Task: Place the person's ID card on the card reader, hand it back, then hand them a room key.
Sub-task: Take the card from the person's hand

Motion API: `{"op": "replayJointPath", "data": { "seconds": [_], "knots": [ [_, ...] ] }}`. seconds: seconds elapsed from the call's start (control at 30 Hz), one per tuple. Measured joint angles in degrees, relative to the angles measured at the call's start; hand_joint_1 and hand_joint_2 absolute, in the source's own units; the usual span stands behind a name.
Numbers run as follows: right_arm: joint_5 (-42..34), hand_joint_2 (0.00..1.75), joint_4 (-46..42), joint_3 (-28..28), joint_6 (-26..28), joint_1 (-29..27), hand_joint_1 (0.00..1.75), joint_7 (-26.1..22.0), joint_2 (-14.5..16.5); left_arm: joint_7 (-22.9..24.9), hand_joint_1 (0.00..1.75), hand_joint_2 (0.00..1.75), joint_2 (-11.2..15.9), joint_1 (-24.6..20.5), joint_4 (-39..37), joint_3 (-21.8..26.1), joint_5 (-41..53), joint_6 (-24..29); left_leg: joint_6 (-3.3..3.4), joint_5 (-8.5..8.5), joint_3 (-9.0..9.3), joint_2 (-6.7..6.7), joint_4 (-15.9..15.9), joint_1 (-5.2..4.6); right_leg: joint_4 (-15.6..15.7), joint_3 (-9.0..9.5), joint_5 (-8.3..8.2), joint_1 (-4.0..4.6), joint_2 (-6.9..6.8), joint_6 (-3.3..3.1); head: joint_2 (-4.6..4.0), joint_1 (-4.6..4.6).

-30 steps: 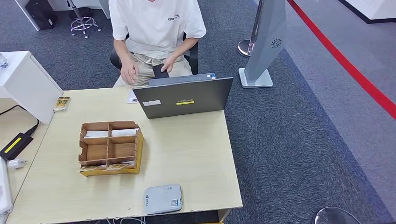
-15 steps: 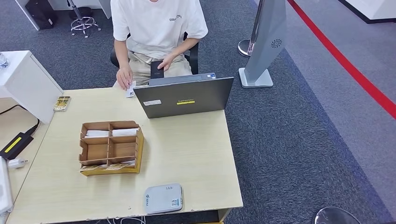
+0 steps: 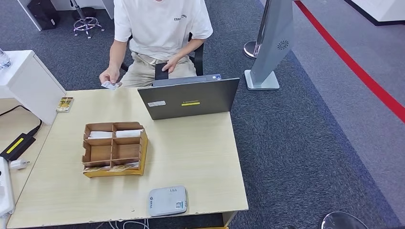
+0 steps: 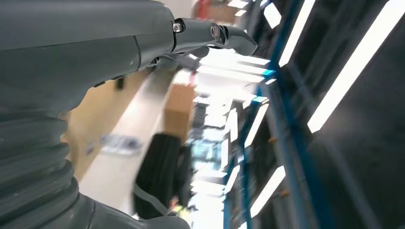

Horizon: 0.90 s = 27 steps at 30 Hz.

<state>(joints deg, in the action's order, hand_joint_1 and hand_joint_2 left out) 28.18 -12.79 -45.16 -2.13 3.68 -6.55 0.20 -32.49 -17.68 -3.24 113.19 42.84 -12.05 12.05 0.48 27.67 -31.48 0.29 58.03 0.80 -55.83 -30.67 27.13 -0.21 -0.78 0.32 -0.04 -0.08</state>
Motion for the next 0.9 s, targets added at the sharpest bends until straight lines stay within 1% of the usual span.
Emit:
{"op": "replayJointPath", "data": {
  "seconds": [0.07,0.1,0.23,0.37,0.43,0.47,0.53,0.6,0.67,0.73,0.9],
  "knots": [
    [0.47,1.75,0.01,0.0,0.07,0.08,0.0,0.09,0.11,3.2,0.0,1.75,0.01,-1.31,-0.22,-1.95,1.02,-0.49,0.0,-0.03,-0.01,0.04,0.0,0.0,-0.01,-0.04,-0.07,0.0,0.03,-0.01,0.0,-0.01],
    [0.6,1.75,0.01,0.0,0.07,0.1,0.0,0.11,0.15,3.94,0.0,1.75,0.0,-1.99,-0.39,-2.61,1.26,-0.6,0.0,-0.05,-0.01,0.05,0.01,0.0,-0.01,-0.04,-0.08,0.0,0.05,-0.02,0.0,-0.01],
    [1.67,1.75,0.07,0.0,-0.06,0.13,0.0,0.11,0.31,7.01,0.0,0.0,-0.03,-3.77,-1.21,-5.19,1.19,-0.66,0.0,-0.08,-0.03,0.07,0.03,0.0,-0.02,-0.17,-0.11,0.0,0.13,0.01,0.0,-0.07],
    [2.78,1.75,0.14,0.0,-0.09,0.37,0.0,0.03,0.46,8.21,0.0,1.75,-0.36,-7.68,-3.49,-7.95,5.12,-3.45,-0.03,-0.14,-0.17,0.03,0.04,-0.01,-0.03,-0.19,-0.17,0.0,0.08,0.04,0.0,-0.08],
    [3.19,1.75,0.2,0.0,-0.17,0.42,0.0,0.0,0.53,8.21,0.0,1.75,-0.67,-9.6,-4.67,-8.83,8.99,-4.15,-0.04,-0.15,-0.18,0.06,0.04,-0.01,-0.04,-0.21,-0.2,-0.01,0.13,0.04,0.0,-0.08],
    [3.4,1.75,0.25,0.0,-0.22,0.4,0.0,-0.04,0.57,8.2,0.0,1.75,-0.79,-10.47,-5.25,-9.23,12.42,-4.36,-0.04,-0.15,-0.18,0.07,0.05,-0.01,-0.04,-0.22,-0.21,-0.01,0.14,0.04,0.0,-0.08],
    [3.99,1.75,0.32,0.0,-0.26,0.37,0.0,-0.16,0.69,8.09,0.0,1.75,-0.96,-12.27,-6.36,-10.04,23.84,-4.0,-0.05,-0.16,-0.22,0.05,0.07,-0.01,-0.04,-0.25,-0.21,-0.01,0.14,0.04,0.0,-0.07],
    [4.7,1.75,0.34,0.0,-0.22,0.37,0.0,-0.27,0.86,8.17,0.0,1.75,-0.91,-14.12,-7.53,-11.03,38.45,-2.2,-0.04,-0.17,-0.24,0.05,0.09,-0.01,-0.04,-0.26,-0.21,-0.01,0.14,0.04,0.0,-0.07],
    [5.28,1.75,0.37,0.0,-0.19,0.37,0.0,-0.32,1.01,8.56,0.0,1.75,-0.62,-15.69,-8.83,-12.16,49.31,-0.34,-0.04,-0.17,-0.26,0.06,0.09,-0.02,-0.05,-0.27,-0.22,-0.01,0.14,0.05,0.0,-0.08],
    [5.55,1.75,0.38,0.0,-0.19,0.33,0.0,-0.32,1.15,8.87,0.0,1.75,-0.25,-16.91,-10.04,-13.03,53.5,0.57,-0.04,-0.17,-0.26,0.08,0.09,-0.02,-0.06,-0.29,-0.22,-0.01,0.16,0.05,0.0,-0.09],
    [5.58,1.75,0.38,0.0,-0.19,0.29,0.0,-0.34,1.26,9.14,0.0,1.75,0.21,-18.07,-11.95,-13.76,54.11,1.16,-0.04,-0.17,-0.29,0.08,0.09,-0.02,-0.07,-0.34,-0.21,-0.01,0.19,0.04,0.0,-0.09]
  ]
}}
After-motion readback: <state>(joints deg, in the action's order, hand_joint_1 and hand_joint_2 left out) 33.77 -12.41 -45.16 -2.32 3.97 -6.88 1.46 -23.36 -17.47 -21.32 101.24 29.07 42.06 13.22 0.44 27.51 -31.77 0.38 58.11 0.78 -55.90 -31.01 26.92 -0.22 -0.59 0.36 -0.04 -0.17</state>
